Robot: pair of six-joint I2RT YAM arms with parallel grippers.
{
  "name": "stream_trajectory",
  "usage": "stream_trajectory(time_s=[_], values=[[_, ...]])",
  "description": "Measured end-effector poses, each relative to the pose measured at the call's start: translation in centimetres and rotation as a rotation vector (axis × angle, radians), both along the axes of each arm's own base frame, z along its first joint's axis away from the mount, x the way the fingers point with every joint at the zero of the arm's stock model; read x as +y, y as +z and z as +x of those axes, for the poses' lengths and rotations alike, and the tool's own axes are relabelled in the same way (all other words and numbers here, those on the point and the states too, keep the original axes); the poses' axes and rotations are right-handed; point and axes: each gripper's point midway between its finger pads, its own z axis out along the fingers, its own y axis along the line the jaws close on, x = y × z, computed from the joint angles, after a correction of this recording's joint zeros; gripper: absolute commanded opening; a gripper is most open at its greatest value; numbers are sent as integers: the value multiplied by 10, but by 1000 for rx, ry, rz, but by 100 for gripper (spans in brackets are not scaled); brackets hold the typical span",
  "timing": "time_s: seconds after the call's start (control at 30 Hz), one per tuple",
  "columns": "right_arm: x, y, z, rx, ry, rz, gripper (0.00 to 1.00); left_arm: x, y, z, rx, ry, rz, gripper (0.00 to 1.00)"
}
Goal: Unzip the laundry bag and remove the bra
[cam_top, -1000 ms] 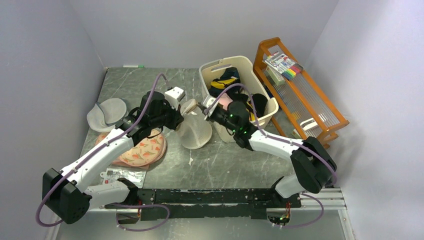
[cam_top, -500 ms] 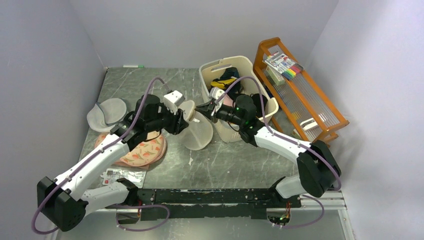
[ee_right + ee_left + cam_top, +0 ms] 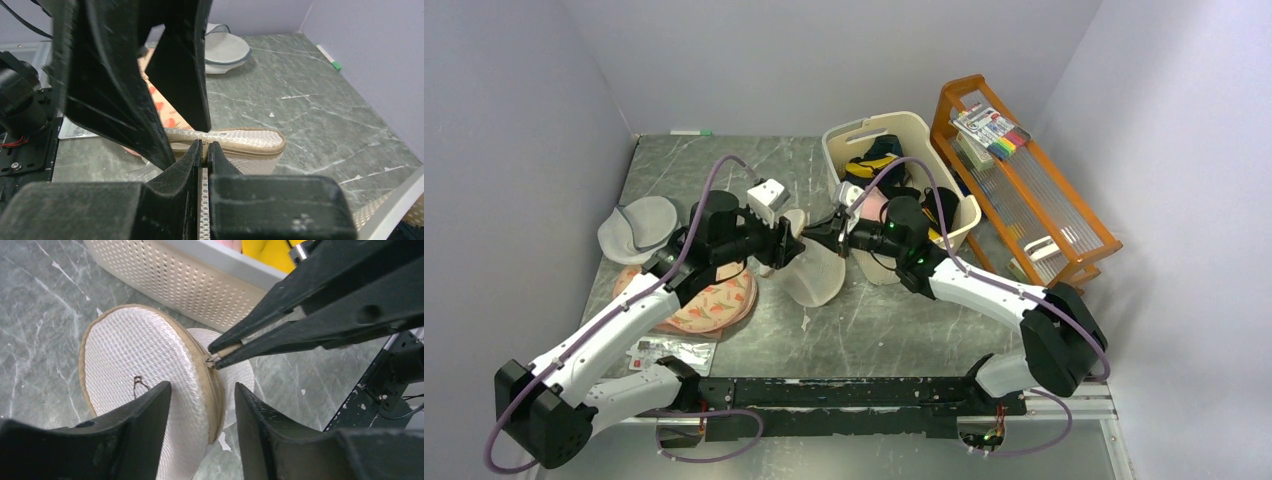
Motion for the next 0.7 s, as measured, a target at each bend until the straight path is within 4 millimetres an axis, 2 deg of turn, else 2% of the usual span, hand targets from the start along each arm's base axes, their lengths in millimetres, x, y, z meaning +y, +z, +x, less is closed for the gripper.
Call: stream_trajectory(time_s=[0.13, 0.2, 0.4, 0.53, 0.7], values=[[3, 3, -8, -1, 10, 1, 0, 1, -9, 2, 26, 16, 18, 40], [4, 5, -10, 0, 8, 0, 0, 2, -8, 3, 23, 24, 19, 34], [1, 5, -8, 23, -20, 7, 0, 5, -4, 4, 11, 39, 15, 8], [-2, 5, -4, 59, -44, 18, 0, 7, -1, 3, 2, 47, 14, 7], [-17, 8, 14, 138, -100, 61, 0, 9, 3, 4, -14, 61, 10, 7]])
